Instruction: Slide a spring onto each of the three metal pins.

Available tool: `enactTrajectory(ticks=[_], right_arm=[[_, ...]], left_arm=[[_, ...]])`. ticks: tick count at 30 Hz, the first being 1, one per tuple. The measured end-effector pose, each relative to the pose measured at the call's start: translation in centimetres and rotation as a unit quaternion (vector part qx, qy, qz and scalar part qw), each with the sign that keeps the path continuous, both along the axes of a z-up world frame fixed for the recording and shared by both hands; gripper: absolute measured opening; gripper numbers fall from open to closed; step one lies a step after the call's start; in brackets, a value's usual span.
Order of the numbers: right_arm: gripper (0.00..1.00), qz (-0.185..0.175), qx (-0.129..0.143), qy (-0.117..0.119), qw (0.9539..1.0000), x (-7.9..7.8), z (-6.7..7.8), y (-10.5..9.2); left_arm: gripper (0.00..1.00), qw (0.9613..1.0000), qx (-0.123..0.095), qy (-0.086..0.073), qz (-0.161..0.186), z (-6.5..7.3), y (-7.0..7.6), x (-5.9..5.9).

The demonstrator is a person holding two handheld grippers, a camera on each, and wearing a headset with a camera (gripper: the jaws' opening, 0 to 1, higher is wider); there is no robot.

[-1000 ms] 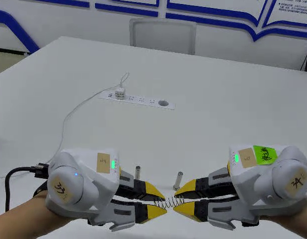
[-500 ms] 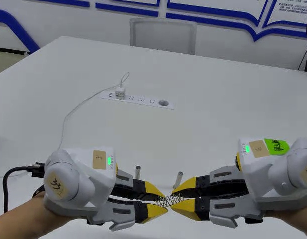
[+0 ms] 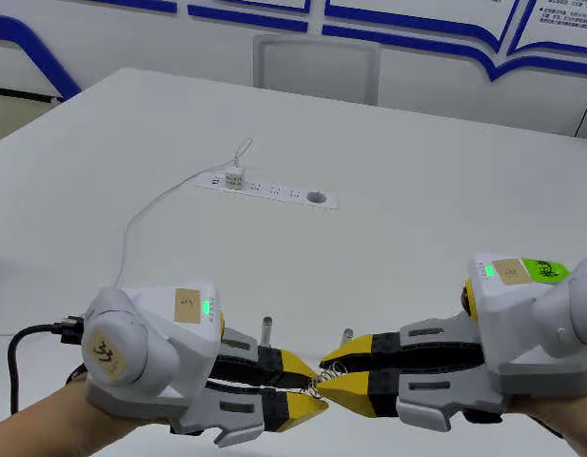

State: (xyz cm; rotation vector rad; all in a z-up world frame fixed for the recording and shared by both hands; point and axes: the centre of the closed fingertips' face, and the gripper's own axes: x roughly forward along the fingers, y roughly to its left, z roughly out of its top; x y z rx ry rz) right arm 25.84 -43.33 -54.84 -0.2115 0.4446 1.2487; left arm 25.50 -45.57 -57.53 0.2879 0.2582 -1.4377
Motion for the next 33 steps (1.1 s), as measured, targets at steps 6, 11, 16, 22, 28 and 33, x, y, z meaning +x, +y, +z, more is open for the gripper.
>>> enactTrajectory(ticks=[6, 11, 16, 22, 28, 33], right_arm=[[0.11, -0.004, -0.001, 0.003, 1.0000, 0.2, 0.2, 0.3], [0.11, -0.012, 0.000, -0.002, 0.9999, 0.6, 0.5, 0.6], [0.11, -0.023, -0.003, -0.008, 0.9997, 1.5, 0.6, 0.6], [0.11, -0.033, -0.007, -0.014, 0.9994, 2.3, 0.8, 0.1], [0.11, -0.052, -0.009, -0.013, 0.9985, 3.1, 0.6, -0.6], [0.11, -0.071, -0.015, -0.012, 0.9973, 4.0, 0.2, -1.3]], left_arm=[[0.10, 0.9994, -0.017, 0.028, 0.013, 0.3, 0.3, 0.2], [0.11, 0.9982, -0.034, 0.038, 0.033, 0.6, 0.7, 0.7], [0.21, 0.9972, -0.030, 0.039, 0.056, 0.6, 0.9, 1.5], [0.34, 0.9961, -0.023, 0.045, 0.072, 0.3, 1.4, 2.1], [0.42, 0.9945, -0.016, 0.049, 0.091, -0.3, 2.2, 2.7], [0.50, 0.9930, -0.008, 0.049, 0.108, -0.6, 3.2, 3.3]])
